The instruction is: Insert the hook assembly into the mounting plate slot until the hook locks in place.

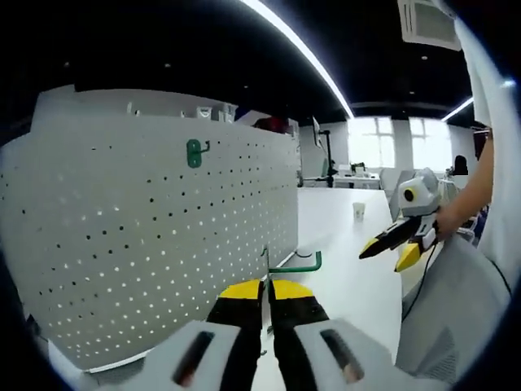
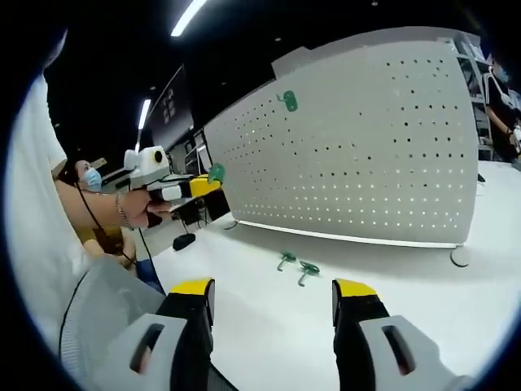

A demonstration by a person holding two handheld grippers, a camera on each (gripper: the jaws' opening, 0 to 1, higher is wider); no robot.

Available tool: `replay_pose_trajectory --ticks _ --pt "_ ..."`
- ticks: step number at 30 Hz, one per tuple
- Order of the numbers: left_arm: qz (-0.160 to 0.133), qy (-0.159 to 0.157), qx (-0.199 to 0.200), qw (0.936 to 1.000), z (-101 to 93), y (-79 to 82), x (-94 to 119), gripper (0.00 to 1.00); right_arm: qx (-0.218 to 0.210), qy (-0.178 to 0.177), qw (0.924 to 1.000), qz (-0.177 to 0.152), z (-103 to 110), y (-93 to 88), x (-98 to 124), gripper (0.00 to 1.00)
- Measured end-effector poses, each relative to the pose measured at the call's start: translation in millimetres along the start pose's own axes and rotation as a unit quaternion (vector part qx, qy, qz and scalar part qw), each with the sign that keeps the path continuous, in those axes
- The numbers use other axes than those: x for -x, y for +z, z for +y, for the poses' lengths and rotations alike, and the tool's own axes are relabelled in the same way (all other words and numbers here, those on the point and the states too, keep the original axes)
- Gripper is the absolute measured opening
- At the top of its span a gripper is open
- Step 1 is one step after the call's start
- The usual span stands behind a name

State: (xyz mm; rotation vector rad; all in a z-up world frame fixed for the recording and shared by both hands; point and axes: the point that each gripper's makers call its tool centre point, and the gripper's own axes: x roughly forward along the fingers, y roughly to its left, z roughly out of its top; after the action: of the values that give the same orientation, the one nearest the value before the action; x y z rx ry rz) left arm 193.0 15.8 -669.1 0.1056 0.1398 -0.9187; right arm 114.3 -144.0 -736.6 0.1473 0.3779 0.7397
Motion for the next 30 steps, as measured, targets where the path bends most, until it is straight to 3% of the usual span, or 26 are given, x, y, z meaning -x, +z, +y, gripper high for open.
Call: replay_pose_trajectory --ticks 11,24,27,30 --pt "-0.033 0.023 0.028 0.9988 -17.8 3.4 16 0.02 0.002 0.002 1.0 -0.006 3 1.5 0 0.56" --pt "-0.045 0.046 0.045 0.9969 -13.2 3.0 22 0.02 0.002 0.002 1.0 -0.007 3 2.6 1 0.56" --pt "-0.044 0.045 0.042 0.9971 -14.2 4.4 21 0.02 0.001 0.011 0.9994 -0.033 7 16.5 3 0.57" --pt "-0.045 0.045 0.041 0.9971 -14.6 5.6 20 0.02 0.002 0.025 0.9945 -0.101 15 44.1 9 0.56"
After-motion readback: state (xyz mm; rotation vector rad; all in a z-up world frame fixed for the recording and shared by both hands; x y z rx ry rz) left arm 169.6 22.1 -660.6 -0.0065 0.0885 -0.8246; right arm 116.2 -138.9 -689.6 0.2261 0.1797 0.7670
